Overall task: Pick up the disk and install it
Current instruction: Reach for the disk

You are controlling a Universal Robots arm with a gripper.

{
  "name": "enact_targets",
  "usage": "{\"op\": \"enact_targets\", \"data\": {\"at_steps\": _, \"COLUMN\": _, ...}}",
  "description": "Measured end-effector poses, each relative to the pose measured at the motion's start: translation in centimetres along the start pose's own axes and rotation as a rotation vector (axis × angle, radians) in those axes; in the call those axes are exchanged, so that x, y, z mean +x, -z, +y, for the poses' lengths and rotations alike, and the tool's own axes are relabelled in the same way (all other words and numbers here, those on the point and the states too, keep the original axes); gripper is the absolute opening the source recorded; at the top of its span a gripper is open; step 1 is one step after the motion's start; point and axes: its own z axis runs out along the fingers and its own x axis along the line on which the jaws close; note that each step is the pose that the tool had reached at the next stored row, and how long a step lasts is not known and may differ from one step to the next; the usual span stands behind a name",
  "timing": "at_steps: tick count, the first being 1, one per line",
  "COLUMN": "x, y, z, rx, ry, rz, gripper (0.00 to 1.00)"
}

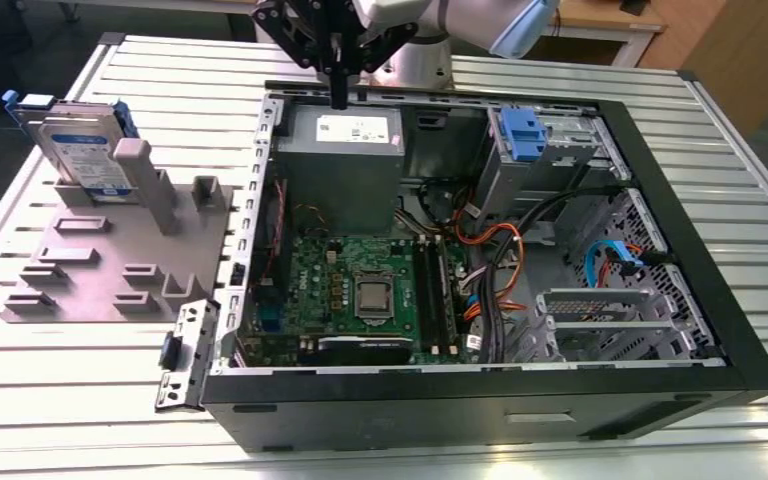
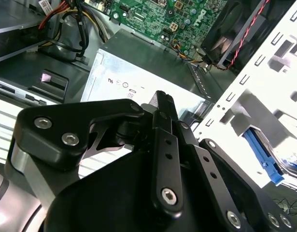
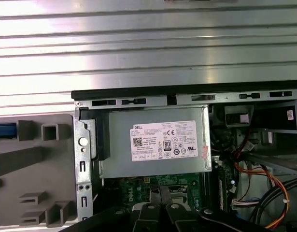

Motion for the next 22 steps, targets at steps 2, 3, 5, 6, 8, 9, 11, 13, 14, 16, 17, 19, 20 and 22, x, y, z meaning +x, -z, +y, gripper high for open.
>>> {"op": "enact_targets", "data": {"at_steps": 2, "x": 0.13, "y": 0.00, "z": -0.01, "rx": 0.0000, "ry": 0.000, "rz": 0.0000, "gripper": 0.11}}
{"op": "enact_targets", "data": {"at_steps": 3, "x": 0.19, "y": 0.01, "z": -0.01, "rx": 0.0000, "ry": 0.000, "rz": 0.0000, "gripper": 0.11}}
{"op": "enact_targets", "data": {"at_steps": 5, "x": 0.31, "y": 0.01, "z": -0.02, "rx": 0.0000, "ry": 0.000, "rz": 0.0000, "gripper": 0.11}}
{"op": "enact_targets", "data": {"at_steps": 6, "x": 0.37, "y": 0.01, "z": -0.03, "rx": 0.0000, "ry": 0.000, "rz": 0.0000, "gripper": 0.11}}
{"op": "enact_targets", "data": {"at_steps": 8, "x": 0.50, "y": 0.01, "z": -0.04, "rx": 0.0000, "ry": 0.000, "rz": 0.0000, "gripper": 0.11}}
{"op": "enact_targets", "data": {"at_steps": 9, "x": 0.55, "y": 0.02, "z": -0.04, "rx": 0.0000, "ry": 0.000, "rz": 0.0000, "gripper": 0.11}}
{"op": "enact_targets", "data": {"at_steps": 11, "x": 0.63, "y": 0.01, "z": -0.05, "rx": 0.0000, "ry": 0.000, "rz": 0.0000, "gripper": 0.11}}
{"op": "enact_targets", "data": {"at_steps": 13, "x": 0.65, "y": 0.02, "z": -0.05, "rx": 0.0000, "ry": 0.000, "rz": 0.0000, "gripper": 0.11}}
{"op": "enact_targets", "data": {"at_steps": 14, "x": 0.67, "y": 0.02, "z": -0.05, "rx": 0.0000, "ry": 0.000, "rz": 0.0000, "gripper": 0.11}}
{"op": "enact_targets", "data": {"at_steps": 16, "x": 0.68, "y": 0.02, "z": -0.05, "rx": 0.0000, "ry": 0.000, "rz": 0.0000, "gripper": 0.11}}
{"op": "enact_targets", "data": {"at_steps": 17, "x": 0.69, "y": 0.02, "z": -0.05, "rx": 0.0000, "ry": 0.000, "rz": 0.0000, "gripper": 0.11}}
{"op": "enact_targets", "data": {"at_steps": 19, "x": 0.74, "y": 0.02, "z": -0.05, "rx": 0.0000, "ry": 0.000, "rz": 0.0000, "gripper": 0.11}}
{"op": "enact_targets", "data": {"at_steps": 20, "x": 0.78, "y": 0.02, "z": -0.06, "rx": 0.0000, "ry": 0.000, "rz": 0.0000, "gripper": 0.11}}
{"op": "enact_targets", "data": {"at_steps": 22, "x": 0.86, "y": 0.02, "z": -0.06, "rx": 0.0000, "ry": 0.000, "rz": 0.0000, "gripper": 0.11}}
